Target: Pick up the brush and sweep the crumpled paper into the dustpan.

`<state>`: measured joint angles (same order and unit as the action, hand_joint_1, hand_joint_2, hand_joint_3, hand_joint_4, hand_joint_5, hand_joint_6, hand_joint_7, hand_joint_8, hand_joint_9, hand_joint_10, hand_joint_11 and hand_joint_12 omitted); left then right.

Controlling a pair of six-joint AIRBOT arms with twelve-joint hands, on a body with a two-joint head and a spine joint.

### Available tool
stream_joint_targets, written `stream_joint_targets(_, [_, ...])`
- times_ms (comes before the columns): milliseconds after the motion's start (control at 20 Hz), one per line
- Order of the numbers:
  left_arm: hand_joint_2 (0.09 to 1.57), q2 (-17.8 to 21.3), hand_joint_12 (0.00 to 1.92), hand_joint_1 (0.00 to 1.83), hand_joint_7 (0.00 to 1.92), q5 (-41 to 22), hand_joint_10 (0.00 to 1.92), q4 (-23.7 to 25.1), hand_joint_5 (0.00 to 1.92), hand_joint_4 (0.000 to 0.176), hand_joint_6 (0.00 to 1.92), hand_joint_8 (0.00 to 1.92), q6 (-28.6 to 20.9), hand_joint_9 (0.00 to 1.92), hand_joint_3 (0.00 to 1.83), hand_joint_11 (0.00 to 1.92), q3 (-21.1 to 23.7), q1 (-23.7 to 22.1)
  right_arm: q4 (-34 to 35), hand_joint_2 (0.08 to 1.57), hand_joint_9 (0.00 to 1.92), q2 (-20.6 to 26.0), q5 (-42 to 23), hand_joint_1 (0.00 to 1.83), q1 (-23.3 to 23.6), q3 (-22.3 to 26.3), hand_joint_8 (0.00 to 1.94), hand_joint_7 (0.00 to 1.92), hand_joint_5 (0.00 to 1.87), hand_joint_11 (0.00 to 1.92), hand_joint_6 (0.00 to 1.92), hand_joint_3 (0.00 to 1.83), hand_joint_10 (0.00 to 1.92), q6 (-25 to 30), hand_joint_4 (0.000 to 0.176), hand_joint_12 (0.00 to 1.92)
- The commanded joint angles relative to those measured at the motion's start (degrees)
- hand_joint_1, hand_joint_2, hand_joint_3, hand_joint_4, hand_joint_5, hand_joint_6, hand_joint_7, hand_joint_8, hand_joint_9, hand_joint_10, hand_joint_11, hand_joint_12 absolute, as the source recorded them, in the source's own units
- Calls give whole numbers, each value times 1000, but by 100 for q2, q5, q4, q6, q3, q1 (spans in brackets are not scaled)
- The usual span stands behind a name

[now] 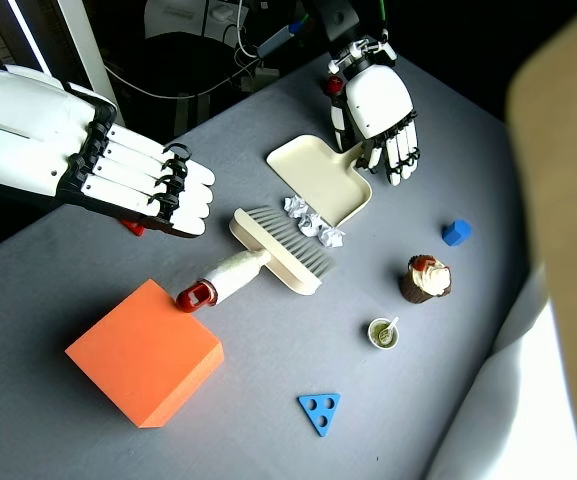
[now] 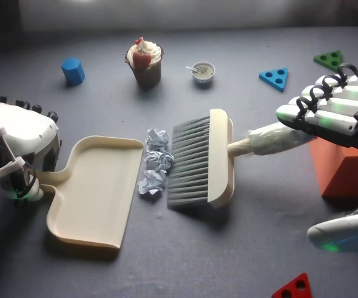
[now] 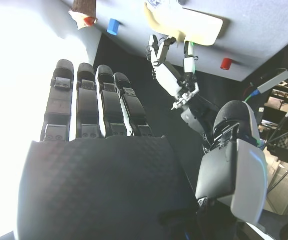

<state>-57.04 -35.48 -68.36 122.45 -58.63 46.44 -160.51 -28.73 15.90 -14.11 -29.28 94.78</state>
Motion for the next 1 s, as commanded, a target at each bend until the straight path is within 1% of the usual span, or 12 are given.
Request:
stream_joint_targets(0, [1032,-57,125,1192,471,-227,3,111,1185,0,622,2,2,394,0,392,-13,31,-78,945,81,47,596,0,75,-4,8,74,11,112,4,0,8,-8,0,14])
stream_joint_targets(150, [1035,-39,125,1187,466,-293,1,31,1171,0,646,1,-36,377,1,374,-12,34,-78,963,74,20,614,0,44,3,1,63,14,108,3,7,3,-283,0,11])
stream_joint_targets(200, [1037,-25,129,1169,479,-340,4,21,1168,0,656,2,-74,391,0,367,-10,34,-76,969,79,-21,656,125,21,-2,0,61,5,117,1,4,4,-477,0,13])
stream_joint_targets(250, [1037,-184,129,1169,479,-318,4,30,1168,0,656,2,-102,391,0,367,-164,-12,138,969,79,33,743,125,-93,67,0,61,5,117,1,4,4,-909,0,13])
stream_joint_targets(300, [1038,-398,136,1166,483,-297,7,108,1166,0,659,3,-71,402,1,379,-355,-202,667,967,65,79,954,204,-219,144,0,46,0,107,0,1,1,-1778,0,8])
stream_joint_targets(350, [1043,-451,146,1154,526,-370,12,79,1154,0,685,14,-57,437,1,388,-363,-255,1163,954,75,-38,1176,364,-223,132,5,47,0,134,0,0,6,-2581,0,18])
stream_joint_targets(450, [1043,-327,146,1153,534,-358,11,5,1153,0,685,15,-156,438,1,386,-323,-133,1876,944,86,-540,1615,442,-277,0,8,58,0,159,0,0,10,-3434,0,27])
stream_joint_targets(500, [1043,-326,152,1163,513,-344,3,11,1152,0,686,4,-171,433,0,388,-351,-136,1994,944,73,-654,1794,619,-286,-3,4,53,0,151,0,0,2,-3612,0,21])
stream_joint_targets(600, [1043,-376,156,1155,513,-302,0,3,1155,0,680,1,-192,428,0,389,-398,-178,1987,925,76,-847,2228,771,-381,63,3,55,0,158,0,0,2,-3867,0,22])
stream_joint_targets(700, [1051,-366,153,1148,488,-198,0,-33,1132,0,721,2,-197,399,2,377,-408,-200,1858,927,59,-1073,2619,790,-409,67,0,32,0,155,0,0,0,-3942,0,20])
stream_joint_targets(800, [1057,-361,156,1138,473,-133,3,13,1115,0,751,1,-195,399,1,373,-424,-266,1915,926,78,-1298,3050,971,-423,-4,7,46,0,157,0,0,8,-4058,0,19])
stream_joint_targets(950, [1057,-350,157,1120,492,36,5,70,1117,0,750,8,-109,410,0,367,-461,-372,2149,892,110,-1606,3528,1025,-503,-136,1,79,20,203,1,0,1,-4424,0,31])
